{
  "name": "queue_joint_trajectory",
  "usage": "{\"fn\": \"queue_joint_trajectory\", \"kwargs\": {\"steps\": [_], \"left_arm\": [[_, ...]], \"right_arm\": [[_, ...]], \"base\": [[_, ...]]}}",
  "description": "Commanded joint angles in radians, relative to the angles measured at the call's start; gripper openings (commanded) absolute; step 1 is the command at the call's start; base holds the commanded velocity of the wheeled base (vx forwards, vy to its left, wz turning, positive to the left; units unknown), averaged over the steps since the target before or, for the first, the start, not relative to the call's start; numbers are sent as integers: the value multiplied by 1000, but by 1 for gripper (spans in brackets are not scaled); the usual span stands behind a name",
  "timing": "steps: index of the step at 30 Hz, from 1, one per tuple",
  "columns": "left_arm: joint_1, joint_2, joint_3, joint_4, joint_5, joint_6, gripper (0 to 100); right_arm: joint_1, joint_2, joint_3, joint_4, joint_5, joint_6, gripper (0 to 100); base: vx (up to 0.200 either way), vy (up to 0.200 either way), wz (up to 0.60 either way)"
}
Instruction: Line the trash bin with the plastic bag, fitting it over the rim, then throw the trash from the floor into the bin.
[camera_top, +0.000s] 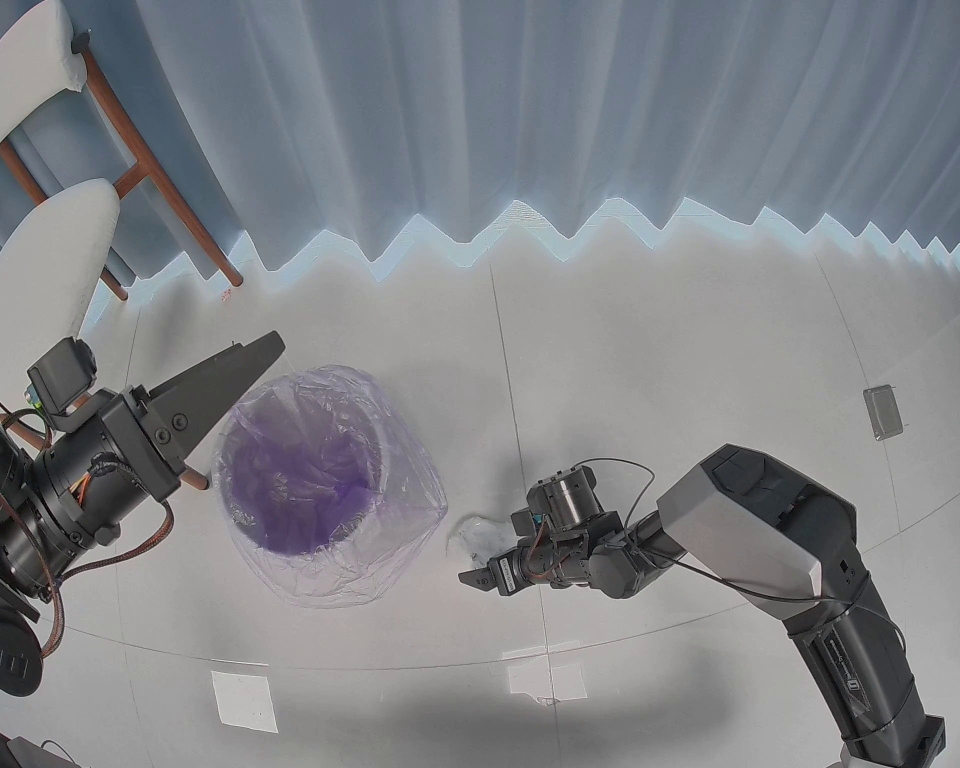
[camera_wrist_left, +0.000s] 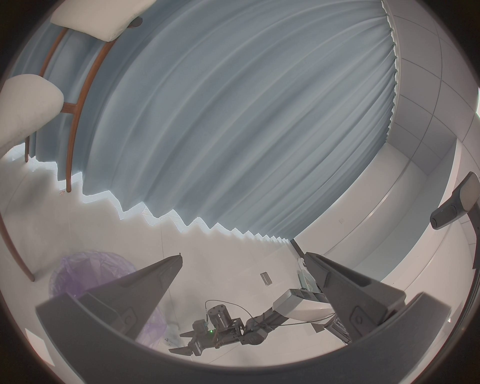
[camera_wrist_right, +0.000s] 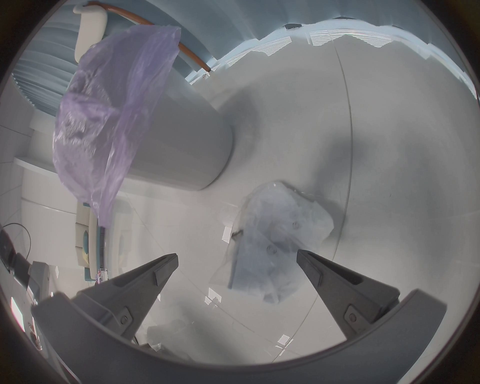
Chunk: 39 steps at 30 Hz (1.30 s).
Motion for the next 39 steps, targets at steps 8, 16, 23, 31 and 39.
{"fn": "queue_joint_trajectory", "kwargs": {"steps": [8,16,23,31,39], "left_arm": [[-1,1,1,-1,-12,-1,100],[8,2,2,-1,-28,-1,100],[7,1,2,-1,-28,-1,100],[7,2,2,-1,-28,-1,100],[-1,1,8,-1,-29,-1,100]], "right_arm": [[-35,54,-168,57,-78,-50,100],[-28,32,-116,66,-80,-86,100],[-31,49,-207,173,-152,-89,100],[-41,41,-149,27,-101,-184,100],[-48,14,-23,-69,-43,-383,100]], "base": [[0,0,0],[0,0,0],[0,0,0],[0,0,0],[0,0,0]]}}
